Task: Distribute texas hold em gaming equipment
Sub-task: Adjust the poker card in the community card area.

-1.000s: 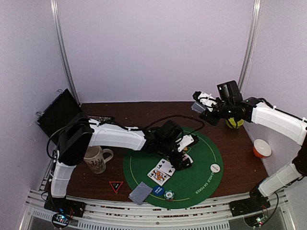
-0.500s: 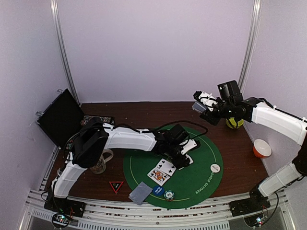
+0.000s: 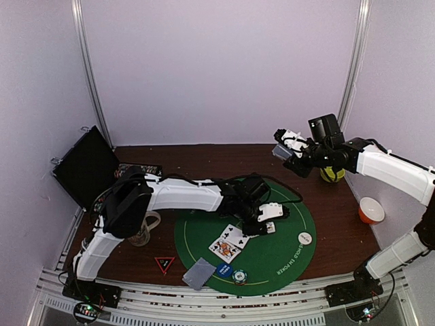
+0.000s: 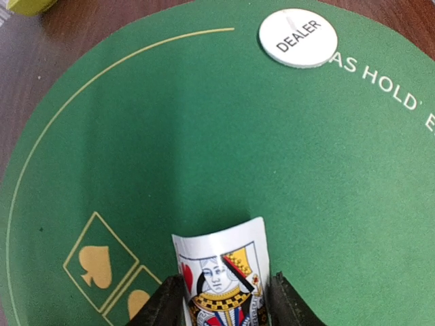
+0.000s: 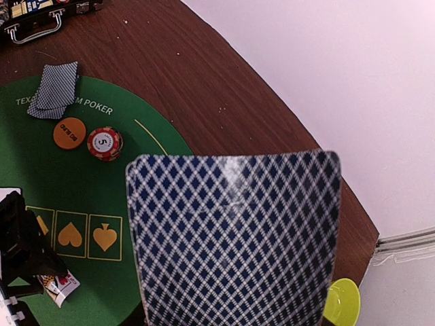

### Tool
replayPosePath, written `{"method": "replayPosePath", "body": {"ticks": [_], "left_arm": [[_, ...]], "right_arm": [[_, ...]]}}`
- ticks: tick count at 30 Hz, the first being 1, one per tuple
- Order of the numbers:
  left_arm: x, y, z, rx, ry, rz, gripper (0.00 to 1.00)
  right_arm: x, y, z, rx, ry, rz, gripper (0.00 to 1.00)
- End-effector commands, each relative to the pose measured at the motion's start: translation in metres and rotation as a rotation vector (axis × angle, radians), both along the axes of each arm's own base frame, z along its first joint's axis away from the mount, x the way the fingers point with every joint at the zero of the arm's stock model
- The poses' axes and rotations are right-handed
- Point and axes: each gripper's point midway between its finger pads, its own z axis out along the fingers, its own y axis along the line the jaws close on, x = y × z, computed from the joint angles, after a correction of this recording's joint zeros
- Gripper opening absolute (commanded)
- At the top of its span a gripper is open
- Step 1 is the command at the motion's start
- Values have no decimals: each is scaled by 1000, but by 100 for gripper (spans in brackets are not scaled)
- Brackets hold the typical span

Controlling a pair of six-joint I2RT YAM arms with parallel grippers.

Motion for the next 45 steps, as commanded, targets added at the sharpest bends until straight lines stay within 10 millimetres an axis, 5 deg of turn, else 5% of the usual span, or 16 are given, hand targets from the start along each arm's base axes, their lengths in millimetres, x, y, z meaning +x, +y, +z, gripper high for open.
{"method": "replayPosePath", "body": {"ticks": [1,9,12,19,25,32,45], "left_arm": [[22,-2,14,-4,-145,-127,44],[7,1,50,-111,-194,-396,43],[17,10,62,-140,-219,-436,43],[19,33,45,-47,-205,-555,45],[16,49,7,111,-218,-579,45],[6,36,5,97,-276,-645,46],[26,60,-19,311,-393,-639,51]], "right_arm": [[-2,-3,14,26,-34,-6,46],[-2,-3,12,27,-28,-6,46],[-3,-3,12,26,-25,-6,46],[-3,-2,11,28,-23,-3,46],[-6,-3,10,26,-22,3,46],[-6,-2,11,29,-22,4,46],[-8,-1,10,33,-16,16,46]]}}
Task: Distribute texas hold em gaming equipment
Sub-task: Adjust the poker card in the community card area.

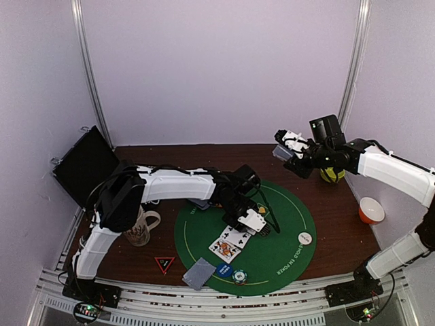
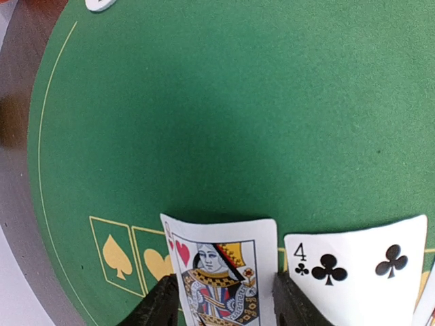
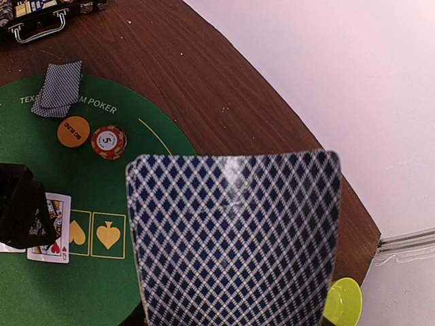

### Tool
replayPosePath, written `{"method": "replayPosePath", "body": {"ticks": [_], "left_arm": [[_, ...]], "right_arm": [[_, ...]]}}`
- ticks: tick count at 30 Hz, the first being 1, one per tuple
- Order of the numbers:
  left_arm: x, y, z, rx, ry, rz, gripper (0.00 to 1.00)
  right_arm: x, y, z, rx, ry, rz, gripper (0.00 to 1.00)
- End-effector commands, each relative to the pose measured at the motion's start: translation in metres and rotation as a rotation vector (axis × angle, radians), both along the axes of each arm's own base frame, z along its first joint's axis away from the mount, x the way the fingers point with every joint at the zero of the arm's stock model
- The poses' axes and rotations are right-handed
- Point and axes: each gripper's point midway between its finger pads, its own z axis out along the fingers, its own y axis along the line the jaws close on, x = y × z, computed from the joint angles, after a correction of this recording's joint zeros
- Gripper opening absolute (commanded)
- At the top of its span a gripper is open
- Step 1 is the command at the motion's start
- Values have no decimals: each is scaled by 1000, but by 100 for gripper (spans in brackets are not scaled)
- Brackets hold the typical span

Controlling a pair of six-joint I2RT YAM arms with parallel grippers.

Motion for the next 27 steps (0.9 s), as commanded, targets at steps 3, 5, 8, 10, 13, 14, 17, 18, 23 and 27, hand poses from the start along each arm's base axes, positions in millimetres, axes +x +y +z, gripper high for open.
{"method": "replayPosePath", "body": {"ticks": [3,5,8,10,13,14,17,18,23,27], "left_arm": [[10,12,-16,70,-60,14,50],[11,13,-16,74,-63,20,50],[10,14,-15,74,-63,21,50],[8,15,-11,67,-54,18,50],[1,13,3,30,-28,11,52],[-2,11,12,6,-14,11,54],[-10,-2,48,-123,24,20,58],[-13,-6,62,-179,28,21,59],[-24,-9,145,-490,22,75,66],[-12,-7,202,-727,163,299,73]], "right_arm": [[-4,-2,9,21,-18,3,46],[-4,-2,10,20,-20,3,46],[-4,-2,9,20,-19,5,46],[-4,-2,10,20,-20,5,46],[-4,-3,10,16,-22,2,46],[-4,-3,10,15,-21,1,46],[-4,-3,9,15,-20,2,46],[-4,-3,10,17,-21,3,46],[-4,-1,8,14,-15,14,46],[-6,3,9,27,-8,35,46]]}}
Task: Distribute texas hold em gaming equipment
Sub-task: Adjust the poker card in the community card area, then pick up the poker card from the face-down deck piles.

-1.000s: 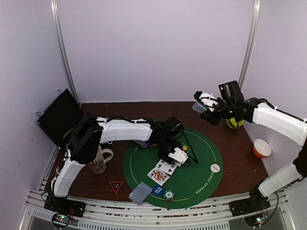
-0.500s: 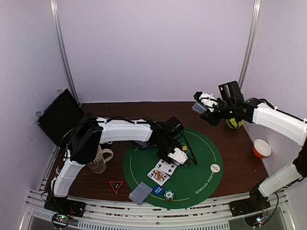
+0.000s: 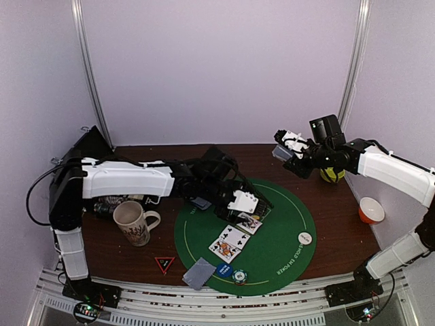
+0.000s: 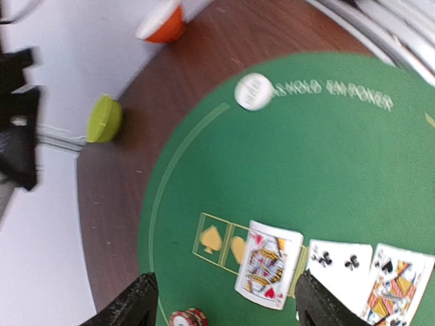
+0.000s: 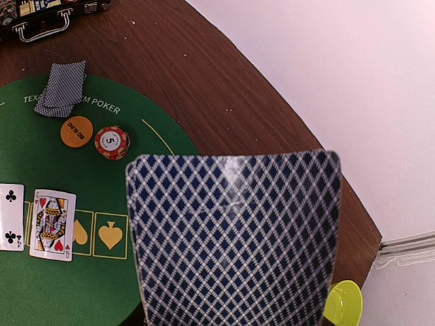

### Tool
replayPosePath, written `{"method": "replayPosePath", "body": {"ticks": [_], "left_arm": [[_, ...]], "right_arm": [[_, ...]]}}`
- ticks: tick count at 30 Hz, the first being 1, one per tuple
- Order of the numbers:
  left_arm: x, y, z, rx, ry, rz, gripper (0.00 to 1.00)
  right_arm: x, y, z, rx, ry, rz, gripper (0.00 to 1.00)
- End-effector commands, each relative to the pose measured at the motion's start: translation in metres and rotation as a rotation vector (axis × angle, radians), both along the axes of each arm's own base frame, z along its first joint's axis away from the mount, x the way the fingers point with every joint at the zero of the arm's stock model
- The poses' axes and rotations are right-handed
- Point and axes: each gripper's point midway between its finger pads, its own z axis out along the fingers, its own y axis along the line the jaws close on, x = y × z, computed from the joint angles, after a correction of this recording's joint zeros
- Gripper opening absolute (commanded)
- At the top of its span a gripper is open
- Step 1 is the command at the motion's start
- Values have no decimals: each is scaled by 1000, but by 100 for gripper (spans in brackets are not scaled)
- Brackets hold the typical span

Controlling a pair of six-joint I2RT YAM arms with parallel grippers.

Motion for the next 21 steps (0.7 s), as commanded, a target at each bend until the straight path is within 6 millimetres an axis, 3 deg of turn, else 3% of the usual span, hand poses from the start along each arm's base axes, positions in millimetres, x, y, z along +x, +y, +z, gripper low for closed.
{"method": "replayPosePath", "body": {"ticks": [1,4,7,9,16,21], "left_arm": [[25,-20,107,-435,198,216,73],[60,-10,134,-575,512,439,73],[99,6,136,-658,868,662,69],[109,13,140,-721,1001,707,69],[108,9,146,-760,1055,679,85],[107,4,133,-692,1045,678,86]], "right_arm": [[-6,4,10,35,-8,29,46],[-9,11,9,51,1,49,45],[-13,20,7,50,7,72,45],[-15,27,6,54,10,87,45],[-26,55,4,64,11,147,45],[-33,74,-2,50,22,186,45]]}}
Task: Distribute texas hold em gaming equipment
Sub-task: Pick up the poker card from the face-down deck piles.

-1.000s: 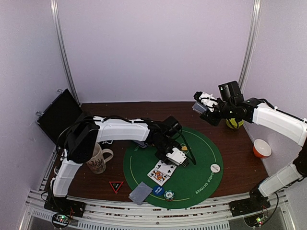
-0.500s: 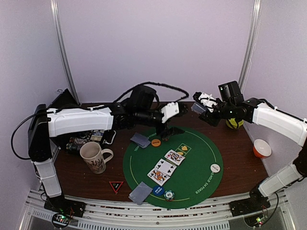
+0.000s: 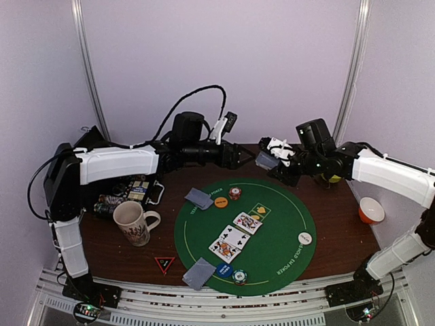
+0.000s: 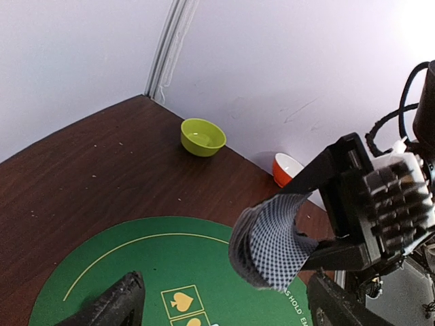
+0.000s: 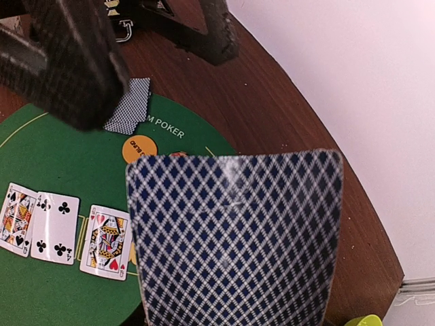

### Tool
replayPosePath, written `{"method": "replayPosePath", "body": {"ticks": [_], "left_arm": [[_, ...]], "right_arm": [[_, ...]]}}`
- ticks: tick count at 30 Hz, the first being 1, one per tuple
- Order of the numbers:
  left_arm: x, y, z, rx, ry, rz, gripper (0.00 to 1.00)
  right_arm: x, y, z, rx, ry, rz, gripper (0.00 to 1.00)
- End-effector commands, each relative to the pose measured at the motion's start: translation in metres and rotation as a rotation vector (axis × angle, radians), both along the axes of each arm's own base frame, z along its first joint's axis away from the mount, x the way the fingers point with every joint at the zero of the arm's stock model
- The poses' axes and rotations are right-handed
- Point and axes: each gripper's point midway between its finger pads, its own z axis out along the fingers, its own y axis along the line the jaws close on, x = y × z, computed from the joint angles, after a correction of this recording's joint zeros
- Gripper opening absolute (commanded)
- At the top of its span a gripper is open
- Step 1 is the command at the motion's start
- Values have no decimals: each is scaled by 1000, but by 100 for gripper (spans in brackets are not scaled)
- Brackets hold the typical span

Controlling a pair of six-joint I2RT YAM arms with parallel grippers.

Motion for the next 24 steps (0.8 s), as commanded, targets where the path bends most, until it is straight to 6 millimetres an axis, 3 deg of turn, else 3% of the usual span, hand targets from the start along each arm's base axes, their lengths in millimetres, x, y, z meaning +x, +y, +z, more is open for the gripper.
{"method": "replayPosePath", "body": {"ticks": [1,6,9,11,17,24], "left_arm": [[-4,-10,5,-19,8,-48,86],[-4,-9,2,1,-3,-46,84],[1,-7,-11,47,5,-21,78],[4,-6,-19,77,1,-7,73],[3,-4,-28,111,-14,-12,71],[10,5,-22,156,-57,39,49]], "right_arm": [[-2,19,1,13,-2,32,45],[-5,35,-5,-6,0,62,45],[-7,44,-7,-24,1,80,45],[-7,47,-7,-23,0,86,45],[-9,53,-4,-19,-9,99,45],[-7,49,-2,-30,-31,84,45]]}}
